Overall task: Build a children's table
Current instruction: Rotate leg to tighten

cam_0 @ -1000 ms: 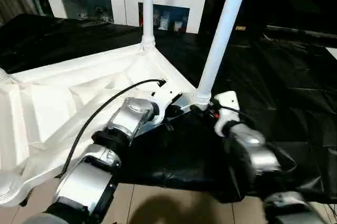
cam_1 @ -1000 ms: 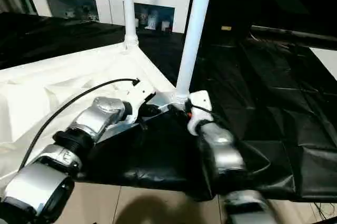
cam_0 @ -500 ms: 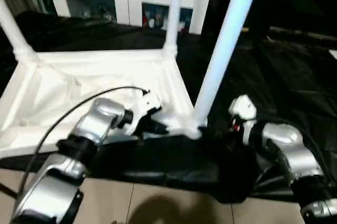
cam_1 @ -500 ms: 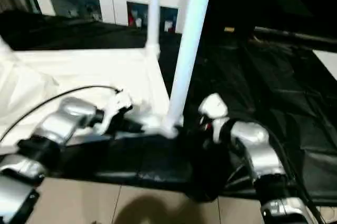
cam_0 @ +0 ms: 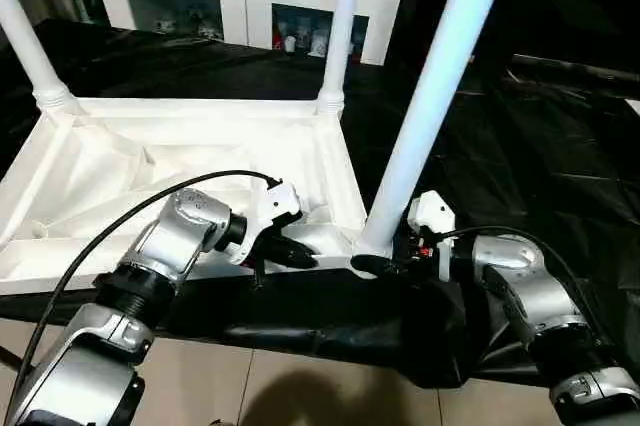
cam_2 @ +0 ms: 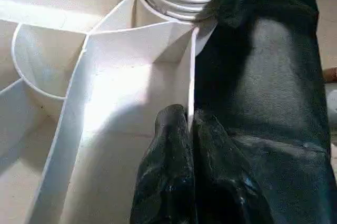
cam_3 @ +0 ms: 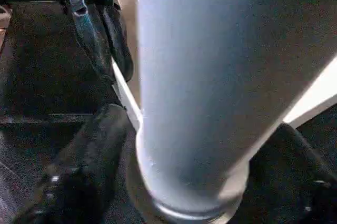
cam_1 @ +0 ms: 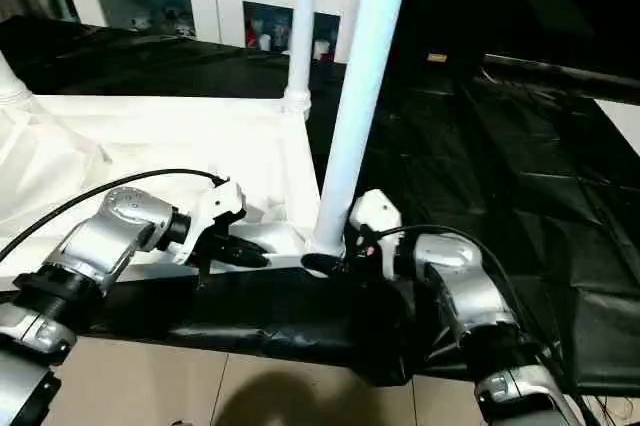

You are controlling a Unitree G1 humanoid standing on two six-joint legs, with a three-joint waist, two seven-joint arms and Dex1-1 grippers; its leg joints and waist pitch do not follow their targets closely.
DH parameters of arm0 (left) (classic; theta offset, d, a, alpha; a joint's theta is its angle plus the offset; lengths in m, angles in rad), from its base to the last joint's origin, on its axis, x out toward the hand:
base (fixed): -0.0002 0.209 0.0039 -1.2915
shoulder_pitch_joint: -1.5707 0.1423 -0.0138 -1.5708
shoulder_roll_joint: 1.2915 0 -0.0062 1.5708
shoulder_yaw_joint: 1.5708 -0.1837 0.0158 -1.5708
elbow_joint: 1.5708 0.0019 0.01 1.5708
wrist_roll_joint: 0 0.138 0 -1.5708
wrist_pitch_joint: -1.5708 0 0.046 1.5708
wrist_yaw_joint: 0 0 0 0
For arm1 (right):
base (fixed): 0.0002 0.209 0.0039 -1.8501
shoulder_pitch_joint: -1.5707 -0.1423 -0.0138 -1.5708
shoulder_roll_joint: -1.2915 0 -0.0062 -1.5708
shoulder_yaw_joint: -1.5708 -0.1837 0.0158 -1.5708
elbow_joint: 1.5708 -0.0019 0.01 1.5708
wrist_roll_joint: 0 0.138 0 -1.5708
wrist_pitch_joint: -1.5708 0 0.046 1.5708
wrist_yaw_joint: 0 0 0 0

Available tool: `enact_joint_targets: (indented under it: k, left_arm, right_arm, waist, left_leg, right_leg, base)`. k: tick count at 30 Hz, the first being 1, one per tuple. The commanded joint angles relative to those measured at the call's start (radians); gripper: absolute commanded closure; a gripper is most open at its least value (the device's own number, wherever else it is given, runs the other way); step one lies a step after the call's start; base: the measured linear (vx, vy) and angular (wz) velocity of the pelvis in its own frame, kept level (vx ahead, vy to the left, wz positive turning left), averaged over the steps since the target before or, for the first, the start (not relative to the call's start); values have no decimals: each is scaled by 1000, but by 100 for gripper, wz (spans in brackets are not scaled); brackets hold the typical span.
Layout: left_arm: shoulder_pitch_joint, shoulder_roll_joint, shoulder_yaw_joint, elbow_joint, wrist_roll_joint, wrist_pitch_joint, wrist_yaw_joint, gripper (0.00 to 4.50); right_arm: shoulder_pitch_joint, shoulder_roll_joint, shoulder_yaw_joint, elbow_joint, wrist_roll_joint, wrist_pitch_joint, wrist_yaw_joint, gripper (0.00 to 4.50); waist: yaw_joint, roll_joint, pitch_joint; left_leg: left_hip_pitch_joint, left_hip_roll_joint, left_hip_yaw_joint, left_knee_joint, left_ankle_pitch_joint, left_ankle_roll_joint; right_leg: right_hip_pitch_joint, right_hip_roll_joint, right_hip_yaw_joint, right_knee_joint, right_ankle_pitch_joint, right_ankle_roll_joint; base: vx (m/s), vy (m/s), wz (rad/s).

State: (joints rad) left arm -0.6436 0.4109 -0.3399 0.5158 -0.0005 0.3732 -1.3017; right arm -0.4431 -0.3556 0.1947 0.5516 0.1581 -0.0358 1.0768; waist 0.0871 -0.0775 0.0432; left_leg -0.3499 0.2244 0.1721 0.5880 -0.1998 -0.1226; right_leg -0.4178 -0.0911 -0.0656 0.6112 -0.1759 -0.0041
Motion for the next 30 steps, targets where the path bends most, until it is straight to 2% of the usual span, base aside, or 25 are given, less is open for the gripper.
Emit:
enact_joint_targets:
  k: [1,2,3,4,5,6,8,9,13,14,16,20,23,24,26,28,29,30]
  left_arm:
    - [22,4,-32,8,10,28,-22,450]
    - [24,9,-32,1,7,34,-20,450]
    - [24,9,-32,1,7,34,-20,450]
    - [25,14,-30,-3,7,37,-16,450]
    - [25,14,-30,-3,7,37,-16,450]
    - [27,15,-28,-7,6,40,-14,450]
    - [36,21,-22,-20,5,47,-7,450]
    - [40,23,-20,-26,3,51,-5,450]
    - [50,24,-7,-39,-3,62,17,450]
    - [52,21,-1,-40,-3,63,33,450]
    - [48,2,22,-26,-3,70,90,450]
    - [6,-80,102,70,12,85,325,450]
    - [-18,-122,130,118,19,82,435,450]
    - [-36,-149,145,156,21,67,498,450]
    - [-57,-182,161,198,22,43,570,450]
    - [-72,-208,164,223,24,28,606,450]
    - [-78,-221,165,233,27,26,617,450]
    - [-81,-228,166,237,28,25,621,450]
  right_arm:
    - [-9,-7,15,20,-22,-16,10,139]
    - [-15,-2,18,35,-31,-27,12,152]
    - [-15,-2,18,35,-31,-27,12,152]
    - [-19,2,20,42,-32,-29,17,159]
    - [-19,2,20,42,-32,-29,17,168]
    - [-23,5,21,51,-33,-33,17,176]
    - [-33,15,24,72,-37,-45,14,178]
    - [-35,20,22,76,-35,-46,14,179]
    - [-51,49,-1,110,-30,-46,-38,180]
    - [-56,59,-12,123,-28,-43,-64,180]
    - [-68,88,-39,155,-31,-46,-156,180]
    - [-86,201,-118,231,-18,-60,-420,181]
    - [-104,257,-148,278,-24,-77,-572,181]
    - [-124,286,-170,320,-31,-85,-687,181]
    - [-150,314,-202,370,-25,-85,-803,181]
    - [-170,335,-215,401,-16,-92,-840,181]
    - [-180,346,-221,414,-12,-103,-838,146]
    - [-185,352,-225,421,-11,-109,-835,146]
  waist:
    - [1,0,-58]
    - [1,-5,-58]
    - [0,-3,-58]
    - [1,-8,-57]
    - [0,-6,-56]
    - [0,-10,-56]
    - [-1,-10,-56]
    - [-2,-21,-56]
    - [-10,-22,-53]
    - [-12,-28,-54]
    - [-18,-26,-51]
    - [-24,-26,-51]
    - [-23,-25,-52]
    - [-24,-25,-53]
    - [-21,-24,-55]
    - [-17,-24,-56]
    - [-15,-20,-56]
    - [-13,-21,-58]
  left_leg:
    - [-5,3,13,-68,-98,78]
    - [-5,4,13,-68,-100,79]
    - [-5,3,12,-68,-102,78]
    - [-5,3,12,-68,-106,80]
    - [-6,4,12,-69,-111,78]
    - [-5,5,11,-69,-117,74]
    - [-3,6,11,-70,-121,68]
    - [-5,6,11,-69,-115,67]
    - [-5,5,10,-72,-132,58]
    - [-5,6,10,-71,-137,56]
    - [-6,5,9,-74,-160,41]
    - [-5,4,4,-78,-191,3]
    - [-2,2,6,-77,-194,-2]
    - [-2,1,8,-75,-186,3]
    - [-3,-3,9,-75,-178,0]
    - [-5,-3,10,-74,-168,7]
    - [-6,-3,9,-75,-166,10]
    - [-7,-3,10,-73,-160,19]
  right_leg:
    - [63,-40,37,-50,-92,-248]
    - [63,-40,37,-50,-95,-248]
    - [65,-41,37,-49,-101,-246]
    - [64,-41,37,-50,-115,-242]
    - [64,-42,38,-52,-126,-239]
    - [63,-43,37,-53,-144,-235]
    - [61,-43,38,-54,-152,-232]
    - [61,-43,37,-51,-147,-232]
    - [59,-42,37,-54,-170,-226]
    - [59,-42,37,-55,-178,-224]
    - [56,-45,38,-61,-233,-209]
    - [52,-45,36,-69,-334,-167]
    - [47,-42,37,-70,-323,-159]
    - [43,-43,39,-69,-302,-163]
    - [46,-40,38,-69,-299,-153]
    - [48,-39,37,-66,-260,-148]
    - [50,-39,37,-65,-251,-148]
    - [50,-39,37,-63,-233,-150]
  base:
    - [0,0,0]
    - [0,0,0]
    - [0,0,0]
    - [0,0,0]
    - [0,0,0]
    - [0,0,0]
    - [0,0,0]
    - [0,0,0]
    - [0,0,0]
    - [0,0,0]
    - [0,0,0]
    - [0,0,0]
    - [0,0,0]
    - [0,0,0]
    - [0,0,0]
    - [0,0,0]
    - [0,0,0]
    - [0,0,0]
